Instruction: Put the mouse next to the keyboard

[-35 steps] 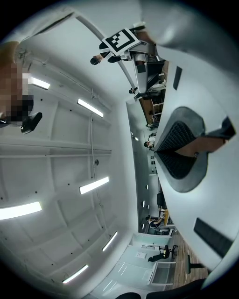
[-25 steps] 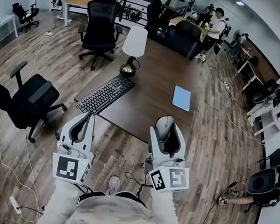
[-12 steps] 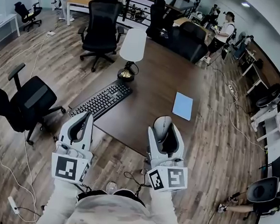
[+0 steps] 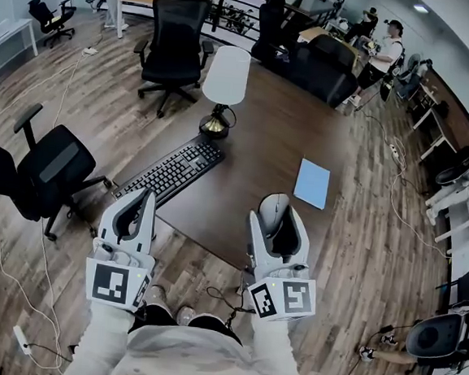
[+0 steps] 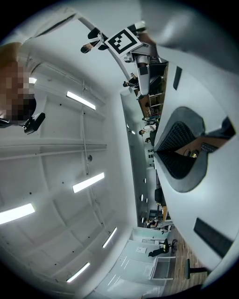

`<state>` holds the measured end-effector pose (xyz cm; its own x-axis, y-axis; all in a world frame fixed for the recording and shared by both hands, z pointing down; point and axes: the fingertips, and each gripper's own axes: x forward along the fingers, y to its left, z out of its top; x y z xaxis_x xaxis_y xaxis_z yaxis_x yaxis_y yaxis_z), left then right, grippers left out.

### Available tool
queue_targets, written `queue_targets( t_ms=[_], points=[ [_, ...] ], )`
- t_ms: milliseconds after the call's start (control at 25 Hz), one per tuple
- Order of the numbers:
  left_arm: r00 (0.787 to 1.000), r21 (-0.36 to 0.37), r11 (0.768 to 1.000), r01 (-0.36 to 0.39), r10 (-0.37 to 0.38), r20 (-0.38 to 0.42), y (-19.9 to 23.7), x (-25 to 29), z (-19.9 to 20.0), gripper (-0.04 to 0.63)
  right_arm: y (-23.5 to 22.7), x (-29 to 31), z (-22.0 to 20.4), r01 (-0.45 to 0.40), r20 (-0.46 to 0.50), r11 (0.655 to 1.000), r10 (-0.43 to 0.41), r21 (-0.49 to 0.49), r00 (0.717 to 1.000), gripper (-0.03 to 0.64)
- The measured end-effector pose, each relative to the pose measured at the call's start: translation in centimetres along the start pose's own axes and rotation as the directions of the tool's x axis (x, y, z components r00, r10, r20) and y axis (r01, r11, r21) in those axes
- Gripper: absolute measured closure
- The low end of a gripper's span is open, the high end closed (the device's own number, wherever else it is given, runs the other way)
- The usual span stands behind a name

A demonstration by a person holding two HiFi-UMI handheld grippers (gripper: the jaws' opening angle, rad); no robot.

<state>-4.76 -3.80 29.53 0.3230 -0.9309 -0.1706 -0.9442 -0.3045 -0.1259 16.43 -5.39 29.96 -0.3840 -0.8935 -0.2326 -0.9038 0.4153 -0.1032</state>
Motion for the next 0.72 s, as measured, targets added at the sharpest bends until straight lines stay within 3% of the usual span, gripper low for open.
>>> queue_targets(
  t_ms=[720],
  points=[
    [0.996,-0.026,0.996,0.086,-0.085,0.016,8.4,10.6,-2.5,0.589,-0.5,11.7,-2.3,0.085,0.005,0.996,-0.085,-0.014,0.996,0.316]
  ],
)
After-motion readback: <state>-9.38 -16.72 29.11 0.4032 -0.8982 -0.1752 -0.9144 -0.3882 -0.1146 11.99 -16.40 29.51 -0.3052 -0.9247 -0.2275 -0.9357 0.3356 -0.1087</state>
